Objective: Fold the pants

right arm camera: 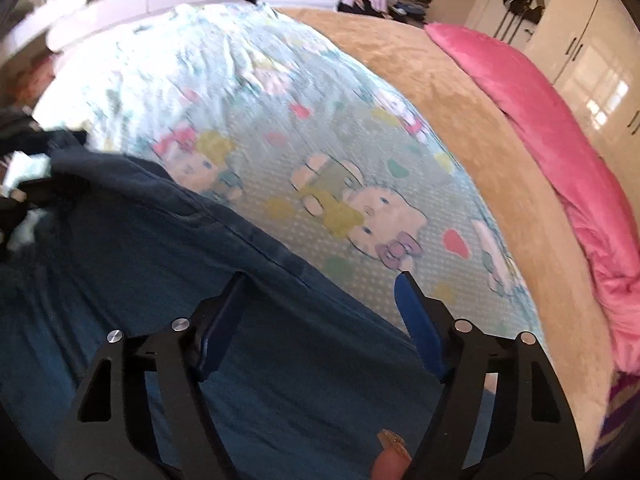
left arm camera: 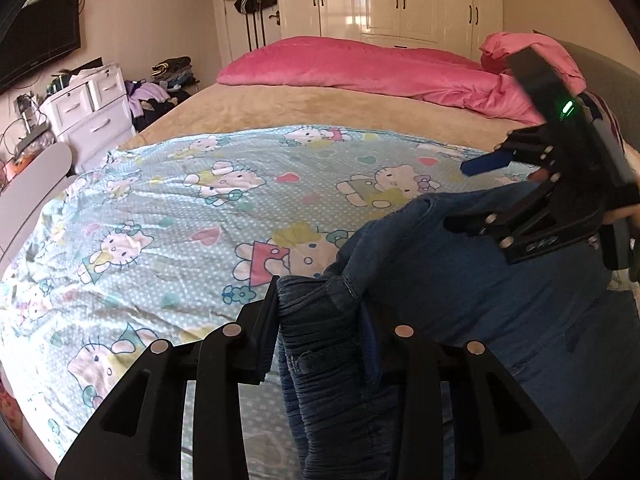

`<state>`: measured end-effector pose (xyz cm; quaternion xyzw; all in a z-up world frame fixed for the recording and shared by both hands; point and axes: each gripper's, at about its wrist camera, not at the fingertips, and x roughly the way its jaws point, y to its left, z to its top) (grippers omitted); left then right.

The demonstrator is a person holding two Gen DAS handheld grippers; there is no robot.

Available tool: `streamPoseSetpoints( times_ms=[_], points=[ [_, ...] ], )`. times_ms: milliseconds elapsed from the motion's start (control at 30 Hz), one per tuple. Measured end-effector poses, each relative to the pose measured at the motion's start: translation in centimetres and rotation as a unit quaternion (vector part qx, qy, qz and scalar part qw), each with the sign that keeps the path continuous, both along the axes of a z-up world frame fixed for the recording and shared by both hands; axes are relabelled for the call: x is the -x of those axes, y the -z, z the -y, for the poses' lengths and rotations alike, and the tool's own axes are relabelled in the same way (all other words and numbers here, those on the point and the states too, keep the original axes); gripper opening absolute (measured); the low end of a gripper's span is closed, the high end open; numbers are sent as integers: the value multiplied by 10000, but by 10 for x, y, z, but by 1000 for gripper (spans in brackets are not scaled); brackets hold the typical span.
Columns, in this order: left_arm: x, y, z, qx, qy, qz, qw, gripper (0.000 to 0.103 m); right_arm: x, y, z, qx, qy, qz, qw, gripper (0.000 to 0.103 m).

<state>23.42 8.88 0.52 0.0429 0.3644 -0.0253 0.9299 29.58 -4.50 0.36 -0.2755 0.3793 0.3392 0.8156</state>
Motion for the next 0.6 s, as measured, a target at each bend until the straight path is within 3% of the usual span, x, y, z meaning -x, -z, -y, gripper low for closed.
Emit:
streamPoseSetpoints(
  times_ms=[133, 300, 400, 467, 600],
  points=[
    [-2, 1, -10, 162, -97, -29, 9998, 33, -1, -8, 1, 50, -82, 71, 9999, 68],
    [3, -6, -7, 138, -12, 158, 9998, 33, -11, 16, -9, 618, -215, -101, 9978, 60],
    [2, -3, -5, 77, 10, 119, 9999, 33, -7, 29, -14, 651, -393, -295, 9967, 41],
    [0, -2, -6, 101, 2, 82, 9999, 33, 1, 37, -17, 567, -589, -531, 9952, 20],
    [-2, 0, -9, 128, -27, 38, 9999, 34, 17, 40, -14, 324, -485, -437, 9973, 8]
  ],
)
